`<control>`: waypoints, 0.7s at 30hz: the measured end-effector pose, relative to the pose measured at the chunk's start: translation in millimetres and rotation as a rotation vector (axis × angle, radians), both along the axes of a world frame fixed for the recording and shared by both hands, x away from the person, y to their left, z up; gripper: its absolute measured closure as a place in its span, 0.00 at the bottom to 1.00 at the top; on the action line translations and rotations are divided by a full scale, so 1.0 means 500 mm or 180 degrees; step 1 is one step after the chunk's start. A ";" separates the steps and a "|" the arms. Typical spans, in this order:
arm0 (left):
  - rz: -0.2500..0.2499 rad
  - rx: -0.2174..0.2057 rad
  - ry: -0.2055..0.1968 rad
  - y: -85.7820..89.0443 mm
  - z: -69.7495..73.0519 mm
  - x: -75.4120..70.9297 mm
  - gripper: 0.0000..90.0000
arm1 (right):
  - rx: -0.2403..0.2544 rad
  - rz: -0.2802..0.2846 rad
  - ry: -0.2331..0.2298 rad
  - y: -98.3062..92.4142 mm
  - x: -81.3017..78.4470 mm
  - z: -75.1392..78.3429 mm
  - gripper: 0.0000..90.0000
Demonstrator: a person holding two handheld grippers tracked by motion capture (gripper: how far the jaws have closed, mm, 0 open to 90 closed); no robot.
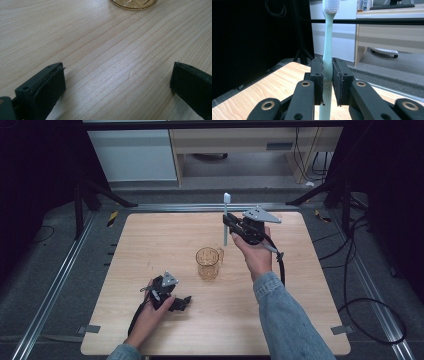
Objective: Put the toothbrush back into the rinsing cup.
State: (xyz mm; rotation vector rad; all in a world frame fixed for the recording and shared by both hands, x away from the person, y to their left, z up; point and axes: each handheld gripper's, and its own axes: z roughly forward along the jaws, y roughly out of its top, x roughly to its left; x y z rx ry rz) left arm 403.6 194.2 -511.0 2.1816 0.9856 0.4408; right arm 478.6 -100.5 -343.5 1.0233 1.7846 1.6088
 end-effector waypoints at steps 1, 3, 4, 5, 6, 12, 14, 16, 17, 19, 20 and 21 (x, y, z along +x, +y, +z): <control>0.0000 0.0000 0.0000 0.000 0.000 0.000 0.00 | 0.0012 0.0002 -0.0008 0.000 0.000 0.000 0.88; 0.0000 -0.0001 -0.0001 0.000 0.000 0.000 0.00 | 0.0032 0.0002 -0.0026 0.000 0.000 -0.001 0.88; -0.0001 0.0000 0.0000 0.000 0.000 0.000 0.00 | 0.0041 0.0005 -0.0028 0.000 0.001 -0.001 0.88; 0.0000 0.0000 0.0000 0.000 0.000 0.000 0.00 | 0.0038 -0.0001 -0.0040 0.000 0.001 -0.002 0.88; 0.0000 0.0001 0.0000 0.000 0.000 0.000 0.00 | 0.0032 -0.0008 -0.0058 0.001 0.001 -0.003 0.88; 0.0004 -0.0002 0.0002 0.000 0.000 0.000 0.00 | 0.0043 -0.0008 -0.0116 0.007 0.000 -0.008 0.88; 0.0006 -0.0007 0.0006 0.000 0.000 0.000 0.00 | 0.0068 -0.0012 -0.0148 0.008 -0.001 -0.008 0.88; 0.0006 -0.0008 0.0007 0.000 0.000 0.000 0.00 | 0.0097 -0.0024 -0.0153 0.008 -0.002 -0.010 0.88; 0.0006 -0.0007 0.0006 0.000 0.000 0.000 0.00 | 0.0101 -0.0026 -0.0152 0.008 -0.003 -0.012 0.88; 0.0007 -0.0008 0.0006 0.000 0.000 -0.001 0.00 | 0.0118 -0.0039 -0.0178 0.007 -0.004 -0.015 0.88; 0.0006 -0.0008 0.0007 0.000 0.000 -0.001 0.00 | 0.0123 -0.0039 -0.0186 0.006 -0.005 -0.017 0.88; 0.0007 -0.0007 0.0007 0.000 0.000 -0.001 0.00 | 0.0129 -0.0048 -0.0201 0.005 -0.006 -0.018 0.88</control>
